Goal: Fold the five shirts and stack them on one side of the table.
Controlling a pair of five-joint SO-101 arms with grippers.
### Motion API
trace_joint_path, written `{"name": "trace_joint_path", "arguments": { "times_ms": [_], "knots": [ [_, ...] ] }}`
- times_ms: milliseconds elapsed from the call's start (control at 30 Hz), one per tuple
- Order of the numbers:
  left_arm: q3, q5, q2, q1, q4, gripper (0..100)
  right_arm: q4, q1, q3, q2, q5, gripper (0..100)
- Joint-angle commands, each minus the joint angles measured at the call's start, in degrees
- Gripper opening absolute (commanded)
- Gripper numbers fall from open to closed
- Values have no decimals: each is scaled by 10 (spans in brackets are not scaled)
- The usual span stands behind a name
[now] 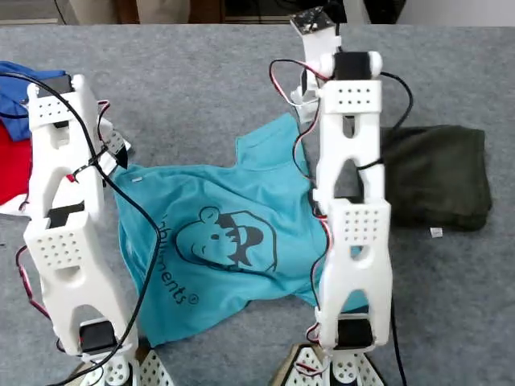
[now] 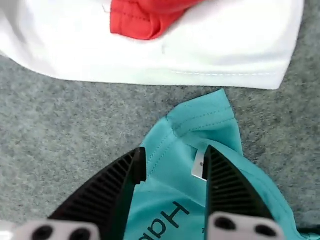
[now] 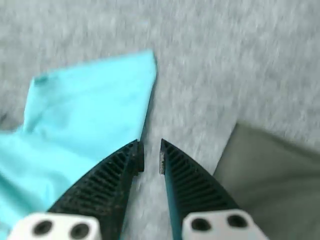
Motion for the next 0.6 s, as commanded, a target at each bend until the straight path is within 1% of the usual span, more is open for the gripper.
{"name": "trace_joint_path", "arguments": {
  "times_ms": [0, 167, 300, 367, 433, 567],
  "knots": [
    [12, 20, -27, 7, 6, 198, -32, -18, -118, 67, 0, 80],
    [15, 21, 21, 6, 6, 198, -67, -43, -170, 167, -4, 80],
    [14, 21, 41, 6, 6, 198, -134, -39, -169, 218, -53, 80],
    [14, 21, 44, 6, 6, 198, -146, -38, -169, 231, -65, 81],
    [14, 19, 45, 6, 6, 198, -148, -37, -169, 237, -76, 105],
    [14, 18, 44, 6, 6, 198, -143, -33, -169, 236, -92, 196]
  ]
}}
